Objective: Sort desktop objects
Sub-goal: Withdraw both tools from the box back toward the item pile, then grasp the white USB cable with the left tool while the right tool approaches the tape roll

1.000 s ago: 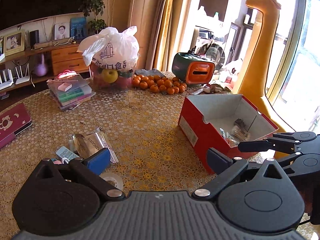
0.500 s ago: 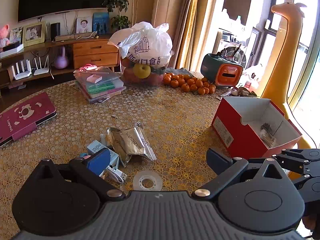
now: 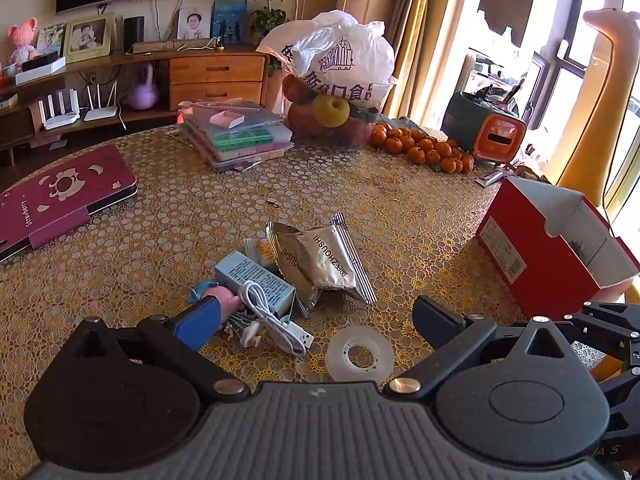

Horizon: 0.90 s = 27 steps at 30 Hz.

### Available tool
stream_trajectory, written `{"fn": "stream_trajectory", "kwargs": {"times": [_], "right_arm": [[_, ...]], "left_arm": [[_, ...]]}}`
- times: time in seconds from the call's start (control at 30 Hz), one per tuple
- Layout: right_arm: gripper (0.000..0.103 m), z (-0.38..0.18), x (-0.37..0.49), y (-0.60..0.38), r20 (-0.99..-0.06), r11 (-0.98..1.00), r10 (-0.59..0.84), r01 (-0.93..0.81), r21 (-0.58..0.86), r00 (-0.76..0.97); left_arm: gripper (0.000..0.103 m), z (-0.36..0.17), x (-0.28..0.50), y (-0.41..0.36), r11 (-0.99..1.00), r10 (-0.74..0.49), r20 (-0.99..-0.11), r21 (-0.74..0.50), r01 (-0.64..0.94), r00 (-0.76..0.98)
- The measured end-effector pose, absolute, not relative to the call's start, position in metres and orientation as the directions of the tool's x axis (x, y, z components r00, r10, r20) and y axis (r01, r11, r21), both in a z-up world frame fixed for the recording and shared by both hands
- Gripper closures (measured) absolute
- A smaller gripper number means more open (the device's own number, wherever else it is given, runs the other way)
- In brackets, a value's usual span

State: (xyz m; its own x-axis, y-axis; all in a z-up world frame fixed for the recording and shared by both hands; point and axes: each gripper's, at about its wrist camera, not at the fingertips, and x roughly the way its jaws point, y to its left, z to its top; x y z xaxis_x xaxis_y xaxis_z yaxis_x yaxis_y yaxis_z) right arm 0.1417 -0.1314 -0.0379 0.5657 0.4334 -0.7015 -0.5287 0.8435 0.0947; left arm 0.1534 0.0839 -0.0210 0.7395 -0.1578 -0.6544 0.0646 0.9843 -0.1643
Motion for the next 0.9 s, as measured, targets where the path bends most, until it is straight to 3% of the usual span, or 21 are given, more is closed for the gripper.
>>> {"fn": "stream_trajectory", "kwargs": {"times": [0.73,0.9], "right_arm": [[0.033,-0.086,0.174,-0.088,-0.756,0.810,0.430,-0.581,0.082,0.493],[0.033,-0.094,0.179,-0.080,-0.765,0.801,0.427,-0.594,0.074,0.482]], "left_arm": [[0.002,-0.060,0.187,0.106,0.986,-0.135,-0.653,-0.163,0.036,0.745],[0.014,-0.063,0.189,0.109,0.985,-0.146,-0.644,-0.169,0.046,0.751]]}}
